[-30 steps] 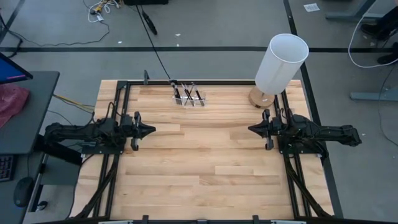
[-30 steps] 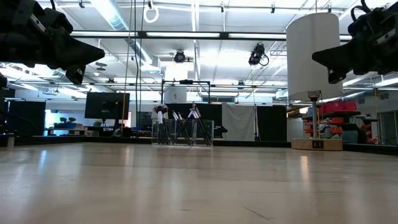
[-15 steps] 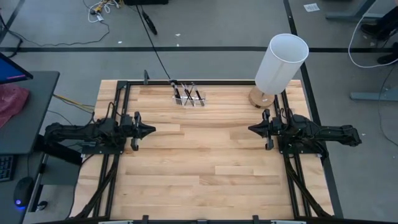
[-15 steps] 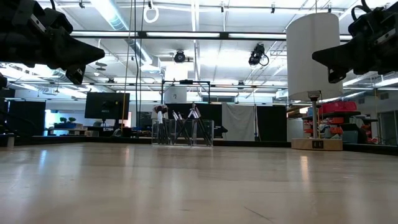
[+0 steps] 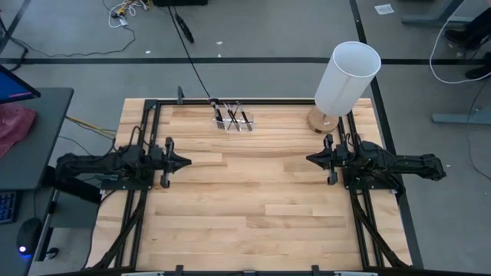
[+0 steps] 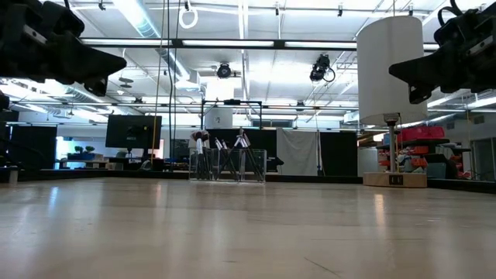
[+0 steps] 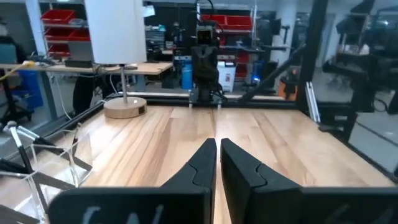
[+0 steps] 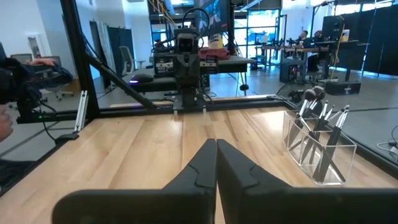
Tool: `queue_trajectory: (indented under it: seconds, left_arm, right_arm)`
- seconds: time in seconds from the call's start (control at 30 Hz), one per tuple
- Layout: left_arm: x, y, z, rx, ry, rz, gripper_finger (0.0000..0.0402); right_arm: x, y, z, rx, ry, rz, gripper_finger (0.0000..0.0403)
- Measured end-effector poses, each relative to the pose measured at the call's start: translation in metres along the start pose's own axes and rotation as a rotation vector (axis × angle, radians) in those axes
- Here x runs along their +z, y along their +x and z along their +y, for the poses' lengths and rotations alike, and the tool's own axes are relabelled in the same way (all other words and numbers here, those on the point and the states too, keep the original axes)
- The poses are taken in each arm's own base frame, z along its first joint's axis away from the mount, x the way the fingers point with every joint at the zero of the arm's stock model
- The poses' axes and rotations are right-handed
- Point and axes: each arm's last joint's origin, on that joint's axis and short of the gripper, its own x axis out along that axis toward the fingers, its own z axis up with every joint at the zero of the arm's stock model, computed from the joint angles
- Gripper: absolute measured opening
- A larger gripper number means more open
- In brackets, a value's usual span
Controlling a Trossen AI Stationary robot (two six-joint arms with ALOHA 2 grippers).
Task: Put items in baskets/containers
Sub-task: Return to Home Position
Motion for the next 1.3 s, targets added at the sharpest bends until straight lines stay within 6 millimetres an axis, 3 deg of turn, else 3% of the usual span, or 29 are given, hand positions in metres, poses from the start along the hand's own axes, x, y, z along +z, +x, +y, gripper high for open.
queue_trajectory:
  seconds: [0.27, 0.57, 1.3]
  left_arm:
    - [-0.0005, 0.0001, 0.0022, 0.002, 0.003, 0.007, 0.0026]
    - [0.0019, 0.0008, 0.0025, 0.013, -0.312, -0.023, 0.0025]
    - [0.0028, 0.0008, 0.0025, 0.013, -0.315, -0.032, 0.0025]
  right_arm:
    - [0.0000, 0.0000, 0.0000, 0.001, 0.000, 0.000, 0.0013]
    - [0.0000, 0.0000, 0.0000, 0.000, 0.000, 0.000, 0.0013]
    - [0.0001, 0.0000, 0.0001, 0.001, 0.000, 0.000, 0.0013]
